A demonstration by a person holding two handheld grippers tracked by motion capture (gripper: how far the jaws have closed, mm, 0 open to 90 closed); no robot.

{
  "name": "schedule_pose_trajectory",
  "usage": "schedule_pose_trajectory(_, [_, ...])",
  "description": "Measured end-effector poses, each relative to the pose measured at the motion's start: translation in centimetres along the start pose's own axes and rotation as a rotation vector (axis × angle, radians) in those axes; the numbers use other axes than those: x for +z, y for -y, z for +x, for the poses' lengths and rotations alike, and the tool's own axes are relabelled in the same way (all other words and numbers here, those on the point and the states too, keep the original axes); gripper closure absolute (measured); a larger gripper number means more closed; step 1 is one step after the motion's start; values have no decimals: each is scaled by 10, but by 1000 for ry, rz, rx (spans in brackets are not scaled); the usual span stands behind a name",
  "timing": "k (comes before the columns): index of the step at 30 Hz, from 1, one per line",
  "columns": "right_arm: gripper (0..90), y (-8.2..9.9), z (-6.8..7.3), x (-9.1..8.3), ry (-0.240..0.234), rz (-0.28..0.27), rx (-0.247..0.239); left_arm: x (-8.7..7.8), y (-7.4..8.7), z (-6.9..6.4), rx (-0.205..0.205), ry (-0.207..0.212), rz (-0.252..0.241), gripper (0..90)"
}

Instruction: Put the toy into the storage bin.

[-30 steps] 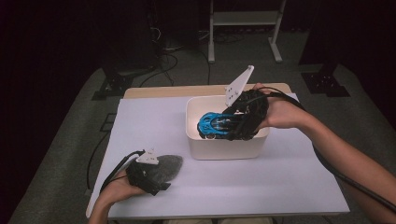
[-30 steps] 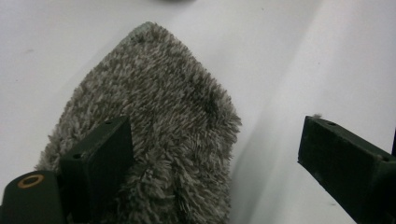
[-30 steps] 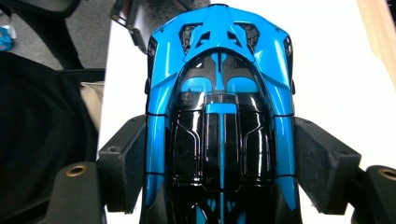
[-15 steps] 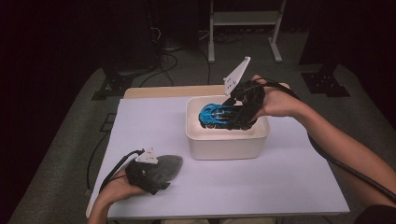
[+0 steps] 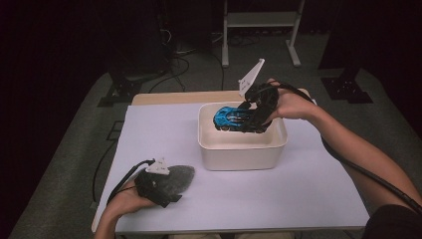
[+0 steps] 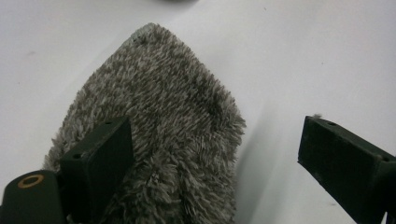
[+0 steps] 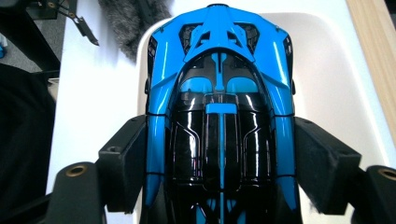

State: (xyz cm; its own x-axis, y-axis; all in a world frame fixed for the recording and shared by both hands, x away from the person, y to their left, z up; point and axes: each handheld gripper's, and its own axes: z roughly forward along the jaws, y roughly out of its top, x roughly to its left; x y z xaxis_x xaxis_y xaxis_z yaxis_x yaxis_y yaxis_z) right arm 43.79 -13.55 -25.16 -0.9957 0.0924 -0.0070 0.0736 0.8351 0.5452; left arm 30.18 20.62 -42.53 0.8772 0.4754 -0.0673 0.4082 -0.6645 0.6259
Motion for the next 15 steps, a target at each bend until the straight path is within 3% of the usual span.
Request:
schedule_pose_trajectory(7, [253, 8, -12, 15, -13, 5, 12, -1, 1, 1, -7, -1, -1, 97])
schedule_pose_trajectory(15, [253, 14, -16, 27, -25, 15, 22, -2, -1, 1, -2, -6, -3, 96])
